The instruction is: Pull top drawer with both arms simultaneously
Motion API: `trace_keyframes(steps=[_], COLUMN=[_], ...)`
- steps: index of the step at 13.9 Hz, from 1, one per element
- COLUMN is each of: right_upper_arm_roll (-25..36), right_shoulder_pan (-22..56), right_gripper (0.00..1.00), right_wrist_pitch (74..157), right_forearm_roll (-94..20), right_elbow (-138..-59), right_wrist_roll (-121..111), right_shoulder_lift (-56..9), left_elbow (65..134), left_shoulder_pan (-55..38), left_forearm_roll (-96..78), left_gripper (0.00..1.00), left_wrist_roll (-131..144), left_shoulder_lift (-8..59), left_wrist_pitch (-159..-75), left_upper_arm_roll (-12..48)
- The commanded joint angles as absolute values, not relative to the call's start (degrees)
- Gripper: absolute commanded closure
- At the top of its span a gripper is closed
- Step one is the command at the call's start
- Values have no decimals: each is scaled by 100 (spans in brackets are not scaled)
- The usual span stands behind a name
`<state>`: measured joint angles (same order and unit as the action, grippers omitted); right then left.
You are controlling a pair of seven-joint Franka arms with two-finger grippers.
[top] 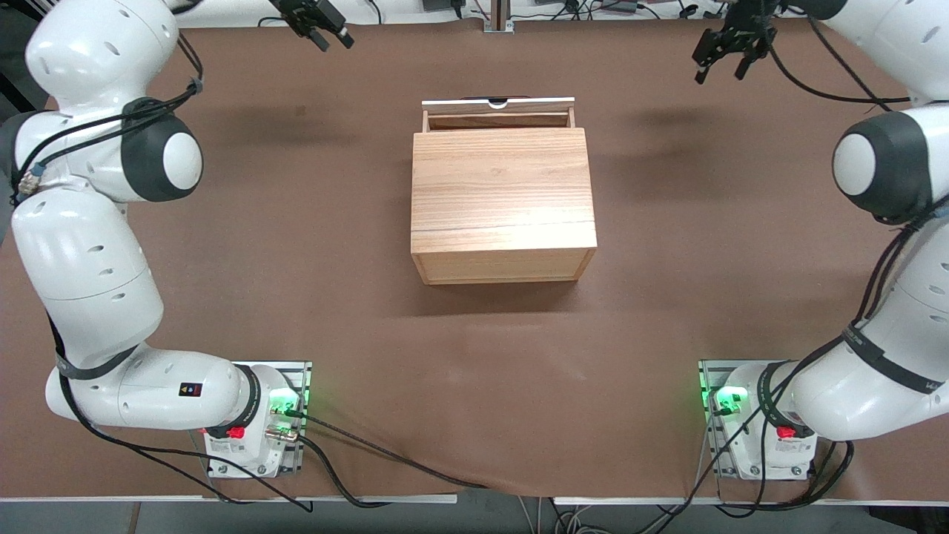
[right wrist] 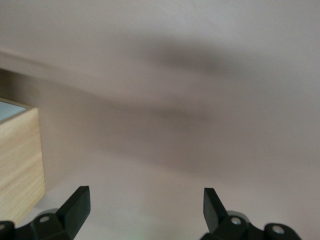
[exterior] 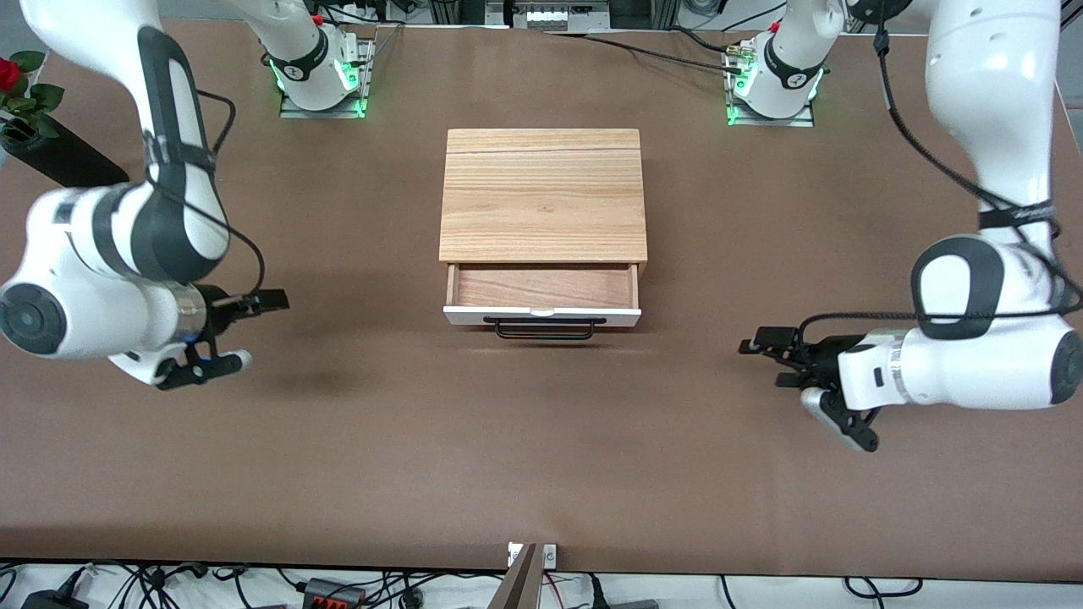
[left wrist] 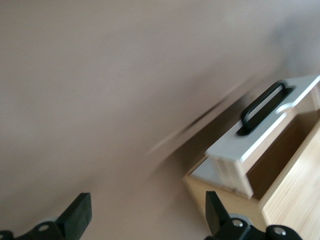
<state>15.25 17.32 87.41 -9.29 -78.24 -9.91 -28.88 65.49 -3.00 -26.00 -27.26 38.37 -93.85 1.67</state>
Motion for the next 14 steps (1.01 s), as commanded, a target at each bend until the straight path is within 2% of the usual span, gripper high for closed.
trace_keyframes(steps=[1,3,5,6,7,9,11,12,14], right_upper_arm_roll=[1582,1626,1862,1898,1907,1375,681,407,290], right_shoulder_pan=[1881,1759,1574,1565,1504,1040,433,196,70], right_gripper=[0,0,0,0,0,0,0,0,0], right_wrist_pitch=[8280,7974,7386,7365,7548,7742,8862,9207,9237], right_forearm_roll=[-467,-387,-404,-378,-343,-256,-168,-97,-88], right_elbow=[-7832,-7560,-7096,-6753,-6759,-7614,-9001,-9435,-9878], right_wrist_roll=[-527,-580,-580,-545,-571,-536,-528,-493,-143], right_shoulder_lift=[-2225,-1856,-1776,-1793,-1741,-1190,-365,-21,307], left_elbow=[6732,6724,6662,6653,6645,6662,6653,6714,6855], left_shoulder_pan=[-281,-272,-159,-36,52,97,62,62,96], left_forearm_roll=[-1787,-1137,-941,-949,-923,-679,-47,95,-8], left_gripper=[0,0,0,0,0,0,0,0,0], left_wrist_roll=[-2453,-2452,-2356,-2103,-1796,-1303,-1143,-1134,-1134], left_shoulder_lift=[3245,2876,2778,2743,2673,2339,2076,1952,1899], left_wrist_pitch=[-8966,-8869,-8589,-8552,-8534,-8552,-8543,-8543,-8622], left_upper_arm_roll=[149,149,115,79,97,79,105,158,158])
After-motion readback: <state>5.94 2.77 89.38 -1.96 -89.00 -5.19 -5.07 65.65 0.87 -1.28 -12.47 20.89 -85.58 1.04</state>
